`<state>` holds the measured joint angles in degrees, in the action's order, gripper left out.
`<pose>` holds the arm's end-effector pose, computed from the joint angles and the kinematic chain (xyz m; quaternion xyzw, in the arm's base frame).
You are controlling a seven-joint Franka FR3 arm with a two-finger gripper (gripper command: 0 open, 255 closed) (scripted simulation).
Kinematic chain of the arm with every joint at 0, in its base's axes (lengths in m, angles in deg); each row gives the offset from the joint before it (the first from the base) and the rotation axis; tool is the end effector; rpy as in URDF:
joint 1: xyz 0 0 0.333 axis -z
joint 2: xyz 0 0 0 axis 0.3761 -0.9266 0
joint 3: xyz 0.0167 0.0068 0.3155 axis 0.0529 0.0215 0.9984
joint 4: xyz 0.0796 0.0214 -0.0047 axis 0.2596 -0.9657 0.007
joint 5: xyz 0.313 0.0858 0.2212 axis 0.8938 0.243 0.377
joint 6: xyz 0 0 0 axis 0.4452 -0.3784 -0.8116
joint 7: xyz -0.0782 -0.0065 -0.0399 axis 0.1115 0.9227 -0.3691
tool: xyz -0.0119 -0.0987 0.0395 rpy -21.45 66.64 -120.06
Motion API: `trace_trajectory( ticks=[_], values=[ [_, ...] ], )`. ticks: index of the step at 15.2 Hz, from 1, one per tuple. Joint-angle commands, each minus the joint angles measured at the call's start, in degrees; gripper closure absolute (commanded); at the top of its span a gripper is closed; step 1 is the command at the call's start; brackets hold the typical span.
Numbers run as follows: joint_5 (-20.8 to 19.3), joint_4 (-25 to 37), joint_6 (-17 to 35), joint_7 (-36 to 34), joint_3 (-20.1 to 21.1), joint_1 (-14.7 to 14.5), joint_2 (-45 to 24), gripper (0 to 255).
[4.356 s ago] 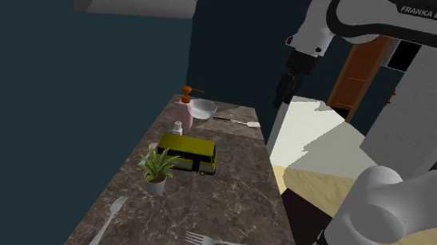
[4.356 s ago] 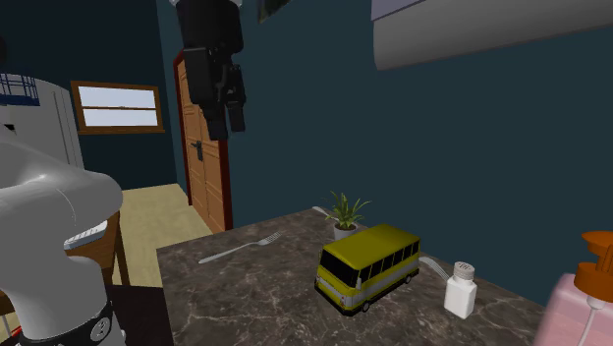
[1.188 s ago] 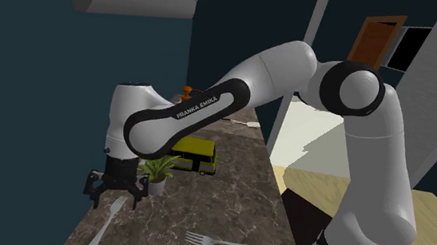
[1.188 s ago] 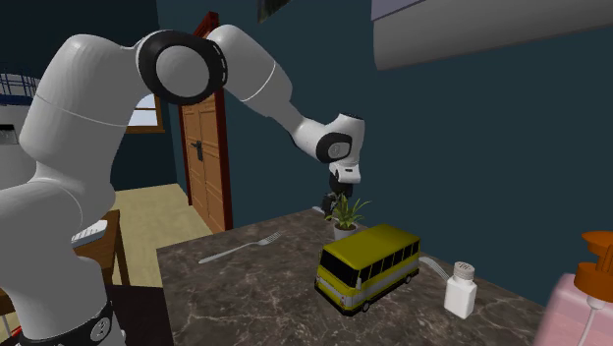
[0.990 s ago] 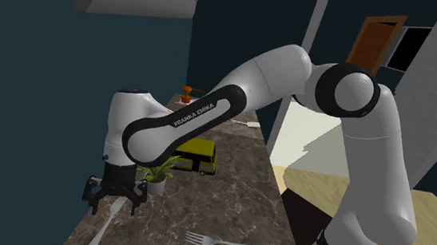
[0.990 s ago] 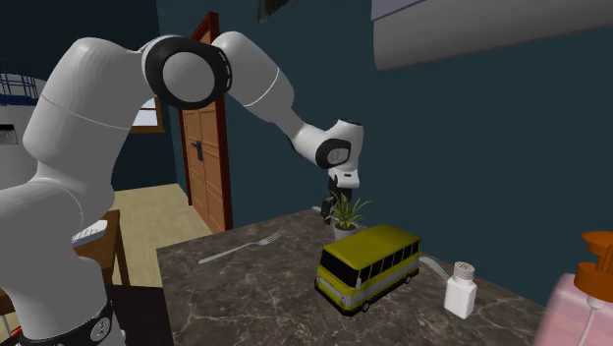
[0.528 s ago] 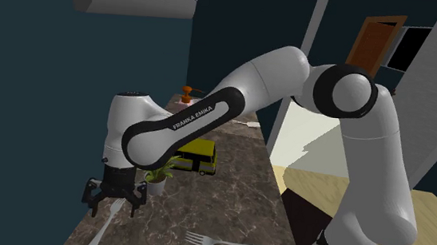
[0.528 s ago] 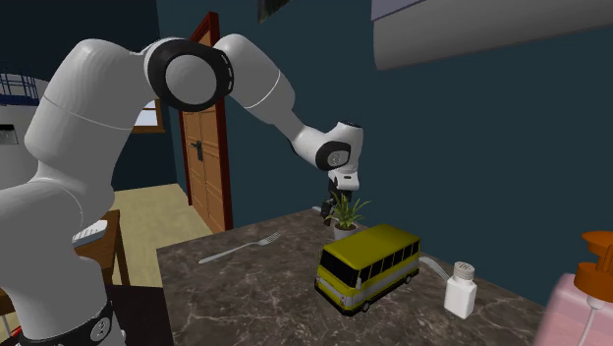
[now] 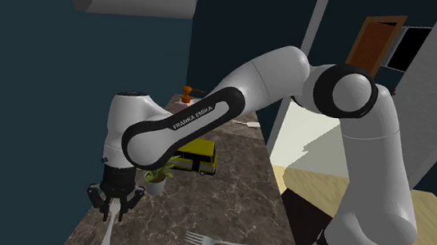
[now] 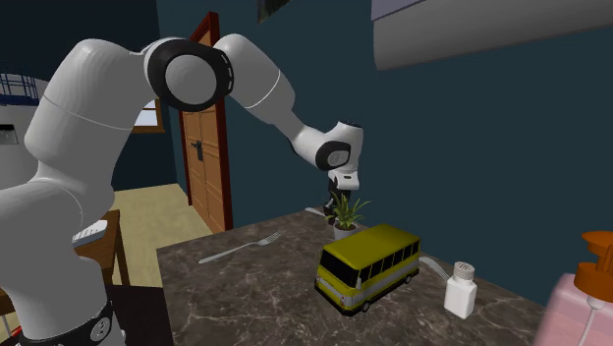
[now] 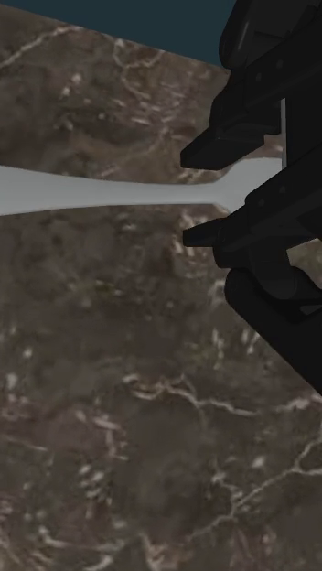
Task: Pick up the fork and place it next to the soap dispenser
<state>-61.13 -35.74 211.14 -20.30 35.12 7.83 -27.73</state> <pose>0.5150 0.4253 0.3001 -0.9481 0.2906 0.0862 0.0957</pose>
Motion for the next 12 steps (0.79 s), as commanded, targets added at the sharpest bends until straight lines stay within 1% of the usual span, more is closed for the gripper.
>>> trace_trajectory(
  ticks=[1, 3, 12],
  values=[
    [0.00, -0.02, -0.03, -0.01, -0.01, 0.00, -0.02, 255],
    [-0.01, -0.01, 0.00, 0.00, -0.02, 0.00, -0.05, 255],
    [1.27, 1.96, -5.35, -0.24, 0.98, 0.79, 3.58, 255]
  ],
)
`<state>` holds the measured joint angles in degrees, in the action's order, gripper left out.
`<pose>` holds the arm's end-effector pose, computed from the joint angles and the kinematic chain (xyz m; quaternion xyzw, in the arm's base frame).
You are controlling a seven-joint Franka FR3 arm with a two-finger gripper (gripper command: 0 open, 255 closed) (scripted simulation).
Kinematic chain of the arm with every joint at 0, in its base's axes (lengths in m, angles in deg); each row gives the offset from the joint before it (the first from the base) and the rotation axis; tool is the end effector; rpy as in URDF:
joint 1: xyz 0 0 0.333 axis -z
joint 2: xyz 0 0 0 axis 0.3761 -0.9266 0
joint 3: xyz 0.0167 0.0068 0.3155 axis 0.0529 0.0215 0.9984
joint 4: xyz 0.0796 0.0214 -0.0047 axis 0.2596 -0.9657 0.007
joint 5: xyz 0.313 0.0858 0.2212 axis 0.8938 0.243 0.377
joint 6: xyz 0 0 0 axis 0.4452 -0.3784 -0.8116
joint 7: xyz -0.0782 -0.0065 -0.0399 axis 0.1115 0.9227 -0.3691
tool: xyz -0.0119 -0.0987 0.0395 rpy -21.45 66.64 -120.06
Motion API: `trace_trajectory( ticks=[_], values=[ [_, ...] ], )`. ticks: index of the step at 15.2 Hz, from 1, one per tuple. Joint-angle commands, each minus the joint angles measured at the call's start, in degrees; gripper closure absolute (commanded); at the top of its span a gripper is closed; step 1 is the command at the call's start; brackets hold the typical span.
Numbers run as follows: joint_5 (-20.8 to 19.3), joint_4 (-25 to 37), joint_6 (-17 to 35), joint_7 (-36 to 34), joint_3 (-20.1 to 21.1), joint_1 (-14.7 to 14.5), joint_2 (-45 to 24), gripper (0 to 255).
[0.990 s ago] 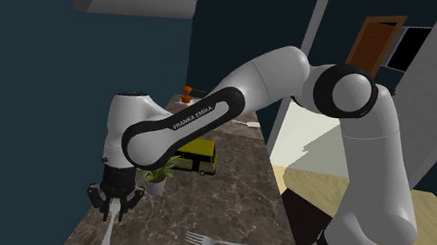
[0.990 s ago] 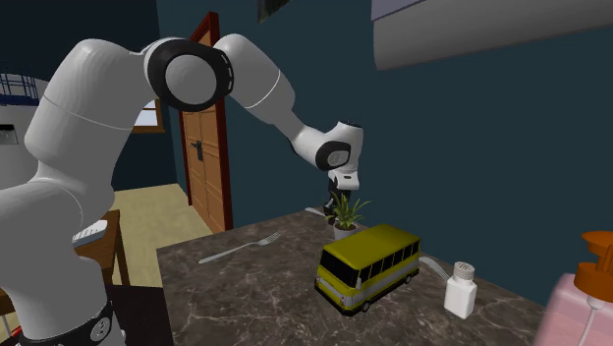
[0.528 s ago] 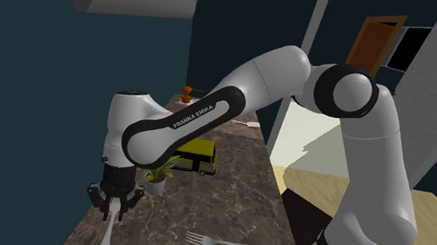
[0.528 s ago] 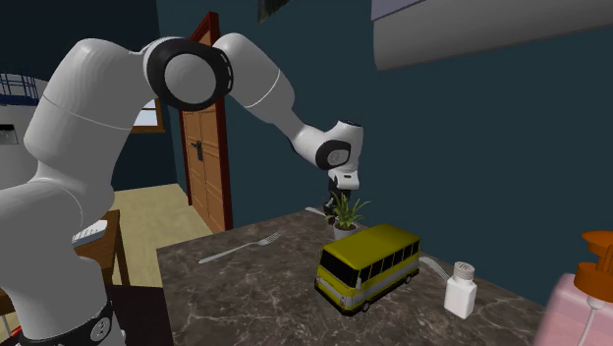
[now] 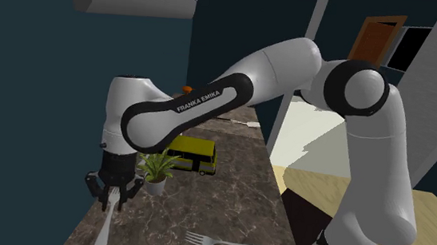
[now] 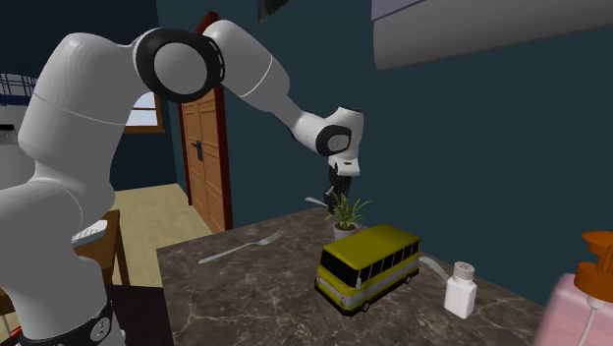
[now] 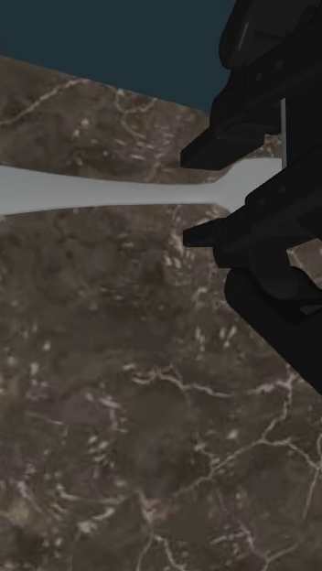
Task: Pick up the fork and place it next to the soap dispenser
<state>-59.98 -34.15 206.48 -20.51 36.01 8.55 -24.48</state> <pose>0.5148 0.4251 0.3414 -0.9481 0.2908 0.0865 0.0953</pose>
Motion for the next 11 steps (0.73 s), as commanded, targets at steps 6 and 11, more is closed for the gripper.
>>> trace_trajectory(
  ticks=[6, 11],
  values=[
    [0.84, 2.29, -4.44, -0.26, 0.60, 0.46, 2.35, 255],
    [1.33, 4.27, -7.68, -0.54, 0.94, 0.68, 3.76, 255]
  ],
)
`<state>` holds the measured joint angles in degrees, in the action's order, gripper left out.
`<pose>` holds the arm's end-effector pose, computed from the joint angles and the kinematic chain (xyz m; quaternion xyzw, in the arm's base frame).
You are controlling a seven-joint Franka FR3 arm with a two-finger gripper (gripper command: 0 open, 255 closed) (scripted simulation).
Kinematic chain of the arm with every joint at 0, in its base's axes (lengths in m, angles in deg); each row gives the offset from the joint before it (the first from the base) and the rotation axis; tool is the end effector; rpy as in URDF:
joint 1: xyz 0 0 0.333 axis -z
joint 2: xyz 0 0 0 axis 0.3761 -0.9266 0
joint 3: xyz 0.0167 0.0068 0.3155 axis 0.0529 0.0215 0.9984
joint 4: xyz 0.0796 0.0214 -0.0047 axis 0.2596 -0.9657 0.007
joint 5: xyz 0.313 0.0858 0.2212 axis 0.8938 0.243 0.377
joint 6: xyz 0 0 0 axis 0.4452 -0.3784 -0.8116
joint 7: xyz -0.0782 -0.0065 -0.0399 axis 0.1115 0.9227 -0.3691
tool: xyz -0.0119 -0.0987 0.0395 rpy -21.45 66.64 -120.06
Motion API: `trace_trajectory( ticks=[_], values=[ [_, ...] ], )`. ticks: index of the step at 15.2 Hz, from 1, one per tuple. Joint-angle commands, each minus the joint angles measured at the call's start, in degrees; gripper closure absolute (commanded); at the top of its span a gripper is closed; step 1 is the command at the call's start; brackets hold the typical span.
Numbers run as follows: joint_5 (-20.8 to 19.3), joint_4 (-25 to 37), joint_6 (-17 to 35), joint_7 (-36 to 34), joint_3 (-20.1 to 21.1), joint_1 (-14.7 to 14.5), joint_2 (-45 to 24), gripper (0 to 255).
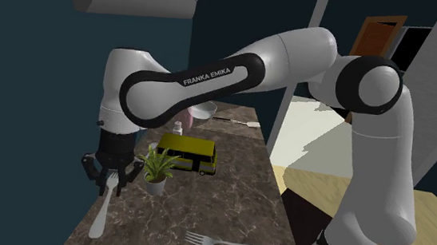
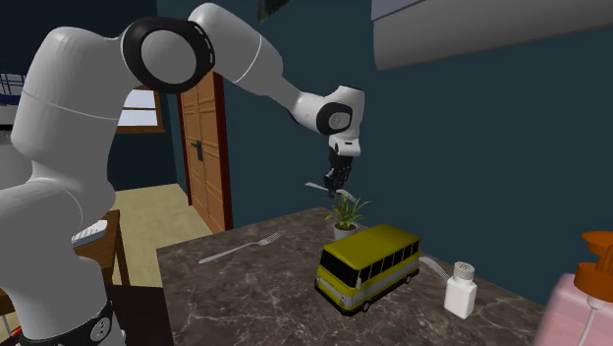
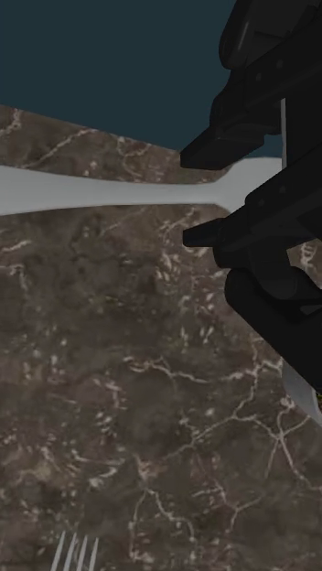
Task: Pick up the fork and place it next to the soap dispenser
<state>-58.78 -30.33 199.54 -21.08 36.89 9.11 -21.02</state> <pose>0.5146 0.4259 0.3992 -0.9481 0.2909 0.0864 0.0953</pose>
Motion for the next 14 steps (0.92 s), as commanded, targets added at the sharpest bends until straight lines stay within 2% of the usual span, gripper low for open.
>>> trace_trajectory(
  ticks=[1, 14],
  values=[
    [0.21, 0.90, -1.41, -0.03, 0.11, 0.15, 0.55, 255],
    [0.83, 8.04, -10.39, -1.16, 0.67, 0.19, 2.71, 255]
  ],
)
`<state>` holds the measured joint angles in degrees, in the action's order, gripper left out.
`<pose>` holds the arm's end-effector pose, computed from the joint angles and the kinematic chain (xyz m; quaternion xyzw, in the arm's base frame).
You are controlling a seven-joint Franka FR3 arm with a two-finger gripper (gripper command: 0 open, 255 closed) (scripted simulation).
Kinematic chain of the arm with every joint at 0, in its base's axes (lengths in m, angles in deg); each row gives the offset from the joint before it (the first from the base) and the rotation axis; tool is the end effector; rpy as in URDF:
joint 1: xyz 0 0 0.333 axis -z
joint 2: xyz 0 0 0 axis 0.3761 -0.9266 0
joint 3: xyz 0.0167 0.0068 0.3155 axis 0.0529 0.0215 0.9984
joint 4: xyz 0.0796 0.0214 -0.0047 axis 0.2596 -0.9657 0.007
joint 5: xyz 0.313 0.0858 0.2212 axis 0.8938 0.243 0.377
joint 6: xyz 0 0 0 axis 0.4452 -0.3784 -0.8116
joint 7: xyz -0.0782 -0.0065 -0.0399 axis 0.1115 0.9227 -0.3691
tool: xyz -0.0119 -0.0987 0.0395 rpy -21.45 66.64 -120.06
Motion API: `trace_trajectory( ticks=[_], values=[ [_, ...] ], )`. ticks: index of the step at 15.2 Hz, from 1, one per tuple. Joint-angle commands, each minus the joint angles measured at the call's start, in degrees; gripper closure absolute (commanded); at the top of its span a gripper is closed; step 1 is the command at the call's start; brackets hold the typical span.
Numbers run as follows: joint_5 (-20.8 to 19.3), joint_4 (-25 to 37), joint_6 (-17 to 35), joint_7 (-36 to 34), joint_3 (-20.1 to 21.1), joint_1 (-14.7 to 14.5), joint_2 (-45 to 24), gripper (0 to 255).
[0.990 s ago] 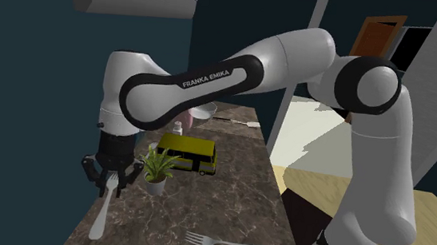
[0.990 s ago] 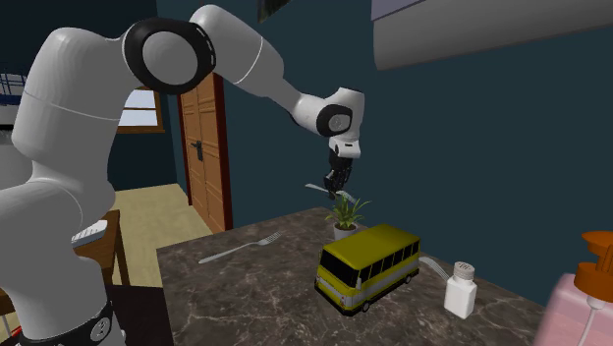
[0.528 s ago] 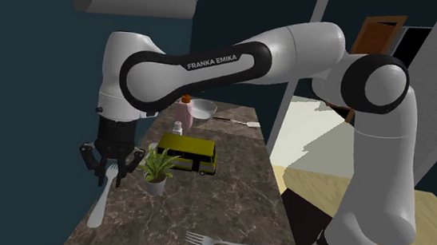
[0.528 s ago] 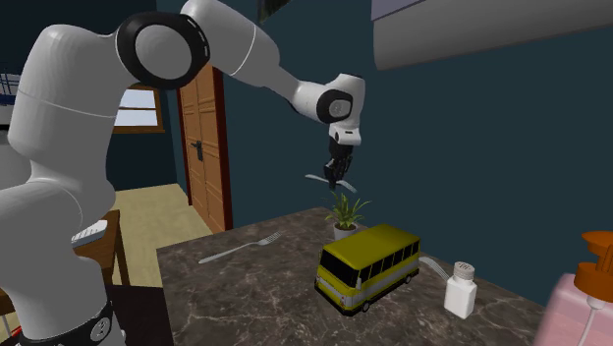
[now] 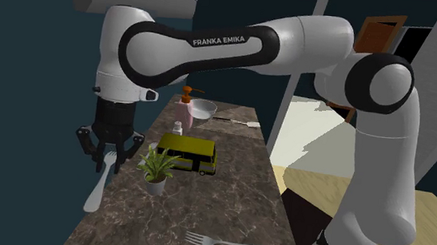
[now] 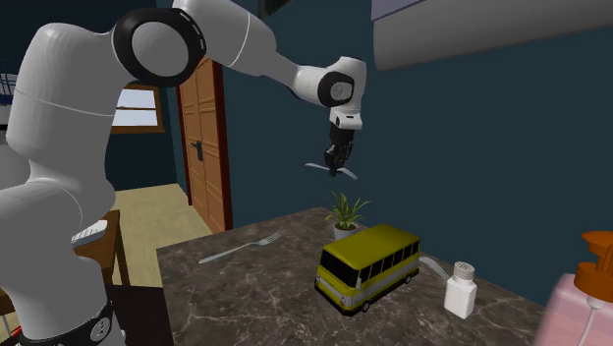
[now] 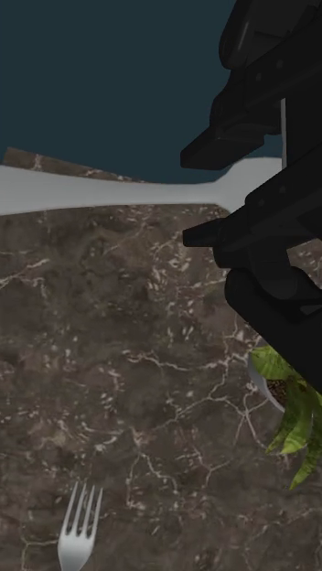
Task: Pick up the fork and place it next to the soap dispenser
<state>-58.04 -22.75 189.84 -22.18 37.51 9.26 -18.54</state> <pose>0.5157 0.4256 0.4736 -0.9481 0.2908 0.0864 0.0954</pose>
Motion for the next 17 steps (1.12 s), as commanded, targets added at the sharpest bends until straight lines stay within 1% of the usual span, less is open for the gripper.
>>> trace_trajectory(
  ticks=[1, 9, 17],
  values=[
    [0.09, 1.13, -1.41, -0.18, 0.07, 0.01, 0.31, 255],
    [-0.09, 7.22, -7.41, -1.23, 0.26, -0.46, 0.37, 255],
    [-0.79, 14.93, -13.94, -2.57, 0.37, -1.46, -0.70, 255]
  ],
)
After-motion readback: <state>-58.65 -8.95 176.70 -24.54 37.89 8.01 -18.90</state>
